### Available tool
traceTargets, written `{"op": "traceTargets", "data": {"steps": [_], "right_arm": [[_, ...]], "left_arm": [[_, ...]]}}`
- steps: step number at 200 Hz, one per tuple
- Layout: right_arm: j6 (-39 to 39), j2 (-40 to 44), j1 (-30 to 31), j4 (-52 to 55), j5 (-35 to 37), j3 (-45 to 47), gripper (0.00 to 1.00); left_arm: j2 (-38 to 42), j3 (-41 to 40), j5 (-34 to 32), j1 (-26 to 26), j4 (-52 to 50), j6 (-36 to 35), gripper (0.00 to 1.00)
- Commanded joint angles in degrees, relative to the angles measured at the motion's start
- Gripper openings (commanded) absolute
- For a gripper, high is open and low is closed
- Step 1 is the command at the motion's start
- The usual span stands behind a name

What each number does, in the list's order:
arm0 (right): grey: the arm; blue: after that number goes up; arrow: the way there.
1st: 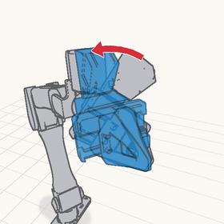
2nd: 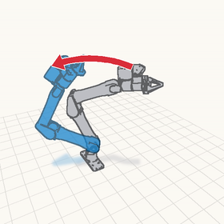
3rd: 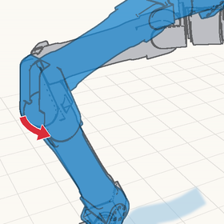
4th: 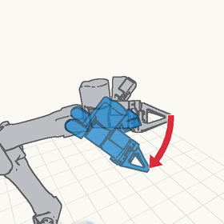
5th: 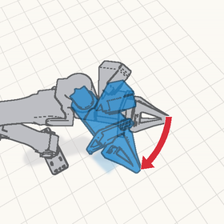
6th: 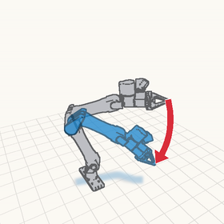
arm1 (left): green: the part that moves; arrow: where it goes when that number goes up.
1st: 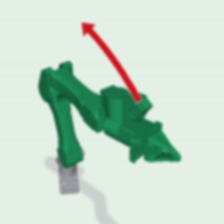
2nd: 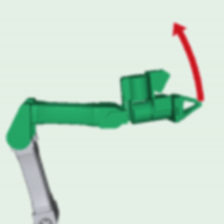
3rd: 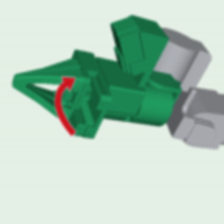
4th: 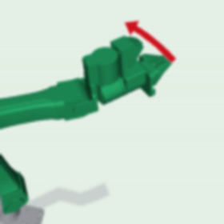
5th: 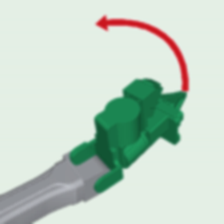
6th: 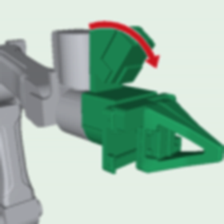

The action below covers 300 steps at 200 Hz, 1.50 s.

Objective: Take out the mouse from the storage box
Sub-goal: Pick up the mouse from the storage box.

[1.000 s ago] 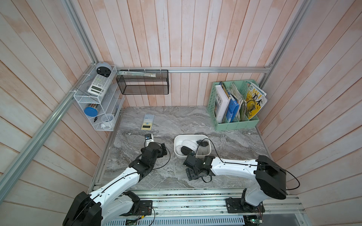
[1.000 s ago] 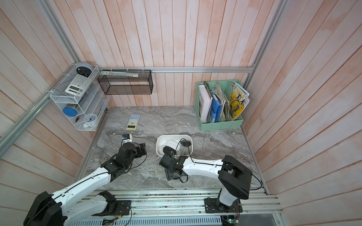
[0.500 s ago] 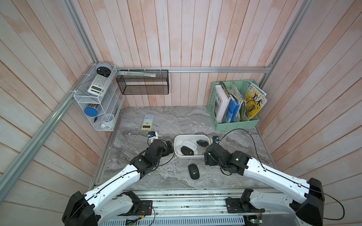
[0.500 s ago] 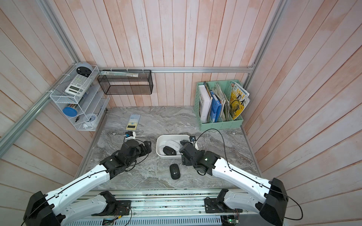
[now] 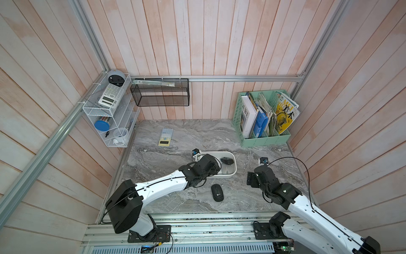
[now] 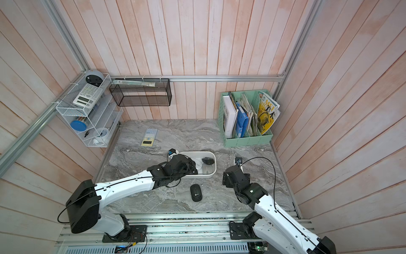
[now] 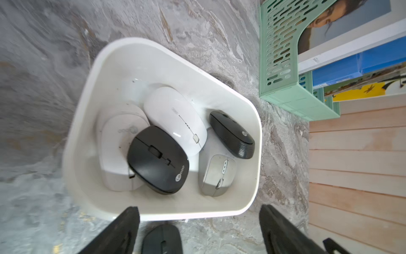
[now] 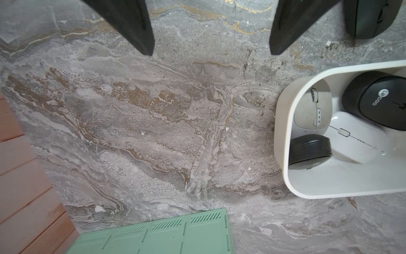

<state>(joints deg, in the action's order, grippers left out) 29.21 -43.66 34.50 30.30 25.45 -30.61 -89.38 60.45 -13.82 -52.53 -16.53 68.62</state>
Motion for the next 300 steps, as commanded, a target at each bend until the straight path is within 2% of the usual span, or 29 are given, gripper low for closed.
{"op": "traceTargets", "data": {"steps": [1, 48, 124, 162, 300], "right_arm": [[-1.25, 2.72, -0.84, -5.68, -2.19, 3.75, 0.89], [-1.49, 2.75, -0.85, -6.66, -2.01, 4.31, 0.87], [-1.52, 5.08, -0.91, -7.53, -2.06, 5.56, 0.87], [-2.05, 4.81, -0.85, -8.09, -2.89, 5.65, 0.87], [-2.54, 4.99, -0.88, -8.69, -4.06, 5.99, 0.87]], "left_arm": [[-3.93, 4.73, 2.83, -0.11, 3.73, 3.66, 0.86], [-13.18, 12.25, 4.02, -0.11, 4.49, 5.15, 0.83], [-24.91, 19.69, 7.01, 0.24, 5.59, 8.95, 0.75], [-27.52, 20.18, 7.58, 0.71, 8.56, 9.60, 0.73], [-35.06, 25.55, 9.22, 2.87, 8.21, 7.95, 0.62]]}}
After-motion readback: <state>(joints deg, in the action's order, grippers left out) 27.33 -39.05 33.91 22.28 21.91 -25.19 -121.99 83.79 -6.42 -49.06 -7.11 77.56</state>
